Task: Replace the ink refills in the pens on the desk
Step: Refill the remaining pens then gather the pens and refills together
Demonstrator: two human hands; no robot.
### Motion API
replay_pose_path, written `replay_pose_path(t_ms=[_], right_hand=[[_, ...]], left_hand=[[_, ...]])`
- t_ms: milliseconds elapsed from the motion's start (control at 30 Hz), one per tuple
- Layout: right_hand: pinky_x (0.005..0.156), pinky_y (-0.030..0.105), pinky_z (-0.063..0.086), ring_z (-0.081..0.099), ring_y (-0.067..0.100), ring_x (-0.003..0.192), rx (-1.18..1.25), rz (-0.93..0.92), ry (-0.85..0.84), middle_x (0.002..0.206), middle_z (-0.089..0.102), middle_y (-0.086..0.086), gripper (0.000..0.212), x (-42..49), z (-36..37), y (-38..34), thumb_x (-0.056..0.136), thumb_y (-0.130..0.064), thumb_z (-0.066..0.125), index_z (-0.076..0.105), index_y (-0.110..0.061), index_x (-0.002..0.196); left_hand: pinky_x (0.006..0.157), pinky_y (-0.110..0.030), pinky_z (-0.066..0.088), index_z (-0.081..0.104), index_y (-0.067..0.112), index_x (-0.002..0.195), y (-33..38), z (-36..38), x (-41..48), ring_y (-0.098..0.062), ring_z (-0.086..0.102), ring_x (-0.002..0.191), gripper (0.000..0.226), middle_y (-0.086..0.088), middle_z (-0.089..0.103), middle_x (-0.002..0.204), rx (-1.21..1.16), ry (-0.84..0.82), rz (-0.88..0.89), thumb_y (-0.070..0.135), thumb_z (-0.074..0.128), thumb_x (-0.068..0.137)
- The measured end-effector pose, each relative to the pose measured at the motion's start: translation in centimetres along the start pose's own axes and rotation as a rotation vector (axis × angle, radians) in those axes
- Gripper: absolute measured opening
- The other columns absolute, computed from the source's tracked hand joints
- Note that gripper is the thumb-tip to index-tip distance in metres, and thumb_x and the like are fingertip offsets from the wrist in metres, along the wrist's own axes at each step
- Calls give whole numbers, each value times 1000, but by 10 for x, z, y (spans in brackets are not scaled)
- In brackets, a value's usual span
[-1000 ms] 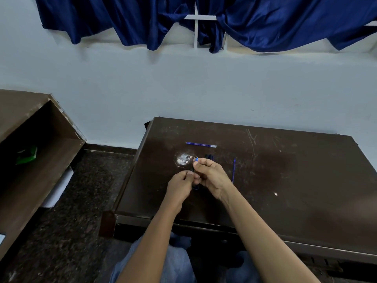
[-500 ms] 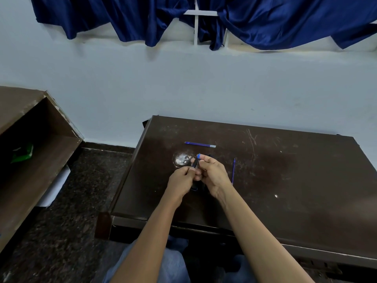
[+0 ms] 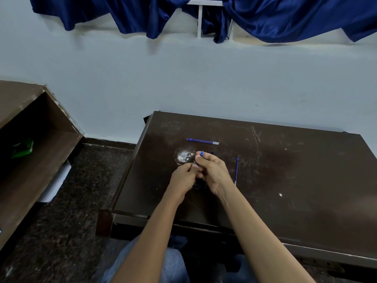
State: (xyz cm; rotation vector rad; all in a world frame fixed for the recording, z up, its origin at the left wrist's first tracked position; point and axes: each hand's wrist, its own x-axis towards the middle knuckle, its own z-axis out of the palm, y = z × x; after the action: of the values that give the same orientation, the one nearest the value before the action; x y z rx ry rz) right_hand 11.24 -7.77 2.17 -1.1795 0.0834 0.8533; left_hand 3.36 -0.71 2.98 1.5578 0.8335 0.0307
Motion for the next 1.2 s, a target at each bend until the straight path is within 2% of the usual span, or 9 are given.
replay_pose_path(t_ms=[167,267,367,433,533,600,700,933,1200], right_hand=[[62,21,52,60,9,66,152,-38,149,87,70,5,20,8,-7,-10,91,2,56,65,-4,109],[69,20,50,61,9,74,279,-82,247,98,69,7,24,13,-15,-14,92,2,55,59,-4,115],[73,24,52,64,12,76,285,-143,356,101,70,10,17,16,-21,-13,90,3,59,58,-9,102],[77,29,54,65,14,79,57,-201,384,94,72,9,19,15,-25,-10,87,1,63,63,-11,102],[73,22,51,62,12,76,-668,-325,281,84,70,3,18,12,-28,3,83,-3,65,72,-16,95],[80,22,53,65,12,82,-1016,-352,168,90,71,1,18,10,-24,13,85,-6,64,73,-16,97],[88,37,55,68,21,96,-1314,-348,118,103,73,4,21,7,-18,23,89,-13,62,72,-18,105],[89,42,52,65,29,100,-1574,-309,99,107,71,7,24,9,-12,34,91,-17,56,69,-23,109],[88,38,48,59,26,104,-1688,-407,46,103,70,6,25,13,-11,45,87,-27,64,66,-20,110]], left_hand=[[47,-19,34,63,25,104,0,-3,2,-6,46,57,23,1,65,82,70,-50,-69,24,40,100],[46,-19,31,62,29,98,-1,-6,2,-4,44,56,25,0,65,86,98,-45,-75,21,39,100],[52,-20,33,60,29,87,-4,-11,6,-2,44,57,28,-2,64,96,93,36,-76,19,38,100],[61,-26,43,59,29,84,-6,-14,8,-1,43,55,29,-3,64,100,56,104,-66,18,37,100],[91,-48,48,59,28,85,-7,-17,9,-2,43,54,28,-4,64,96,-1,180,-60,18,37,99],[96,-50,46,60,28,87,-6,-18,9,-2,44,55,27,-4,65,97,-20,207,-55,17,38,98],[93,-48,48,60,28,90,-5,-19,9,-3,47,59,26,-4,65,99,-31,213,-57,17,38,98],[56,-21,39,61,26,89,-7,-21,7,-2,46,57,27,-4,64,98,-27,196,-38,16,37,98],[48,-18,33,61,25,93,-4,-22,6,-1,49,60,27,0,63,95,11,167,-20,14,37,98]])
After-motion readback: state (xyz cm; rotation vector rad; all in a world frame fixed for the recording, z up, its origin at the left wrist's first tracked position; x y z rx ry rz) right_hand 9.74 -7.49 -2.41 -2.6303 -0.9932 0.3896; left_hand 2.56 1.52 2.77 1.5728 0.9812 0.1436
